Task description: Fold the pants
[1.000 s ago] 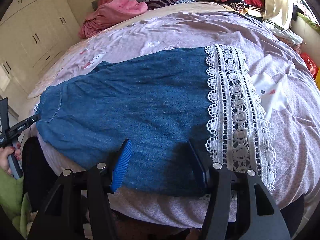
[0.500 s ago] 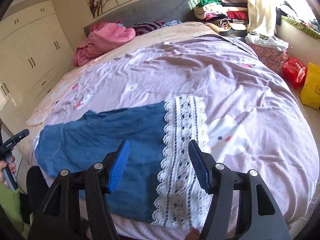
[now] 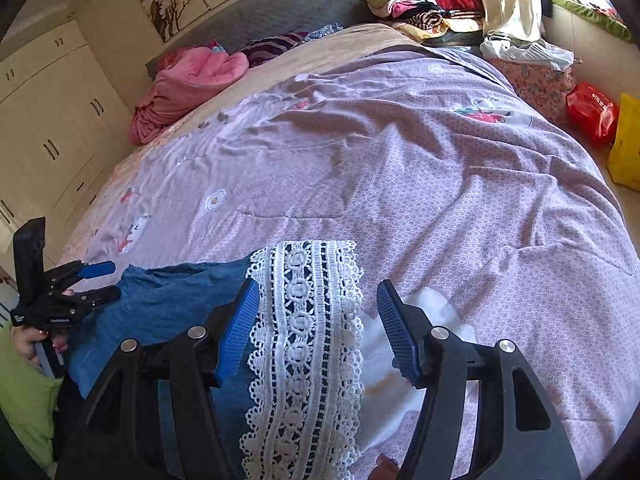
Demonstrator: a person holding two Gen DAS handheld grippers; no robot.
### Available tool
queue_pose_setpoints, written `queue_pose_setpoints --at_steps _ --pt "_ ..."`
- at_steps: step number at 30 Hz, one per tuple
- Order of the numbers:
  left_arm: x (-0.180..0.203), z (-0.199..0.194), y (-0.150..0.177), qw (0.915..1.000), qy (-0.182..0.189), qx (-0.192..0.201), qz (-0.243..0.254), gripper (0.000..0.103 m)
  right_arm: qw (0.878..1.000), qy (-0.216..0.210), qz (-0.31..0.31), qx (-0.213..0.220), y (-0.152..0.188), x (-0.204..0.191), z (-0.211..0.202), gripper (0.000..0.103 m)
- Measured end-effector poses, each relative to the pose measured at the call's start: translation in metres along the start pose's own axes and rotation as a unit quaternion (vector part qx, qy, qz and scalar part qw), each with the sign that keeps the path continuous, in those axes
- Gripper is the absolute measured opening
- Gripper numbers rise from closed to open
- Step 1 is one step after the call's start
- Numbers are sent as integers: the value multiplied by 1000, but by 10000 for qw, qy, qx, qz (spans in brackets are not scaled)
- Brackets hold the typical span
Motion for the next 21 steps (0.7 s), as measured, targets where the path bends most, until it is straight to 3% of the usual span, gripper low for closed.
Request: queue_pose_setpoints --at_steps 4,7,9,11,14,18,21 --pt "-6 13 -11 9989 440 -104 -134 63 9998 -203 18 -39 -7 2 8 60" --pt "-8 28 -12 9958 783 -280 -384 44 9997 -232 -22 -108 -12 3 16 60" --pt "-3 34 -12 9950 855 -296 -422 26 9995 -267 -30 -183 -15 3 23 60" --pt "3 34 -12 9957 818 -231 -373 13 9993 -247 -34 -281 -15 4 30 60" --pt "0 23 -15 9969 588 19 -514 5 9993 -247 -60 -273 -13 3 29 59" --pt "-4 -2 -24 9958 -47 680 -609 3 9998 -62 -148 -97 -13 -2 21 57" --pt "-2 18 -27 9972 -197 462 -562 3 9993 257 -185 -185 -11 -1 29 57"
Point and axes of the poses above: each gripper's, at about its wrist camera, not at the fingertips, and z roughly the way its jaws point, x to its right, y to its underside, the point moved 4 cm from there along z, roughly the way its jaws point, and after that the axes turned 15 degrees about -x, right-handed, at the moved point
